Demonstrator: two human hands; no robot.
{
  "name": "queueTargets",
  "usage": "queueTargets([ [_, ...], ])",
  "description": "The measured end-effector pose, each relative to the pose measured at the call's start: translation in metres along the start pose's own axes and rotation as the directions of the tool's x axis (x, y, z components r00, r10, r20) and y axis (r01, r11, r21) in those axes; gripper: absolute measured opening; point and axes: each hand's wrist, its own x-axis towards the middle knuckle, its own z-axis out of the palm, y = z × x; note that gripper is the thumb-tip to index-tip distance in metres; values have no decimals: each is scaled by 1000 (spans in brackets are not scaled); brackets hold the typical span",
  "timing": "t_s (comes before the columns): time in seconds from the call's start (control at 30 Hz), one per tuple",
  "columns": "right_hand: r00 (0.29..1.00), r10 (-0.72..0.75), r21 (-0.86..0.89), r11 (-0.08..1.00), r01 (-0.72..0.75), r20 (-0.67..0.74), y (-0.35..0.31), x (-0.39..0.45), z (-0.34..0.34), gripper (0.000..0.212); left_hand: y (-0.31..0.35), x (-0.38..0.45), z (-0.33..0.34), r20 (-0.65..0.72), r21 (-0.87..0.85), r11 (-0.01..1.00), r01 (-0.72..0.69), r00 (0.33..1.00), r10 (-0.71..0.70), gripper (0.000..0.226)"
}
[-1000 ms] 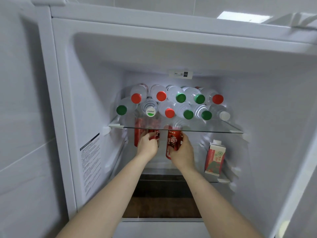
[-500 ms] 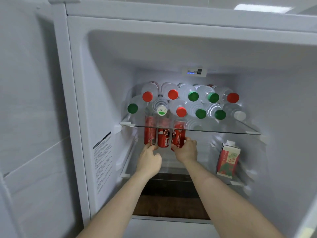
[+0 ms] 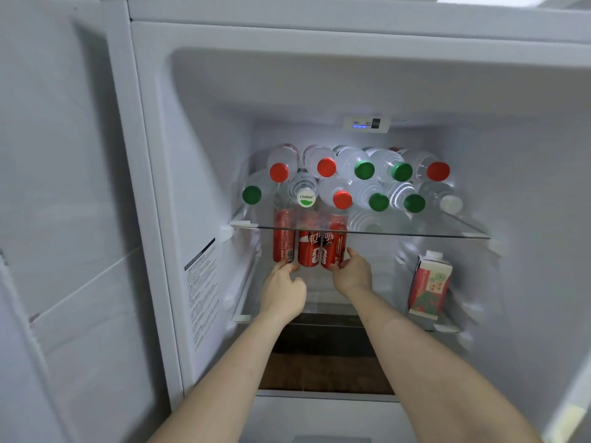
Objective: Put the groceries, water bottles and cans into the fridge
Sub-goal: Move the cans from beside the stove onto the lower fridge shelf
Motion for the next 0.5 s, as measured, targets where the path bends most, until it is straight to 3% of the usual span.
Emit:
queueTargets([
  [0.13, 997, 4, 19, 1000, -5, 73, -7, -23, -11, 55, 3, -4, -3, 0, -5, 1000, 16, 1000, -16, 42],
  [0.33, 984, -40, -122, 991, 63, 176, -6, -80, -34, 62, 8, -20, -8, -14, 11, 998, -58, 998, 58, 45],
  [0.5, 988, -109, 54, 993, 104, 112, -3, -144, -58, 51, 6, -72, -15, -34, 88, 986, -140, 989, 143, 49],
])
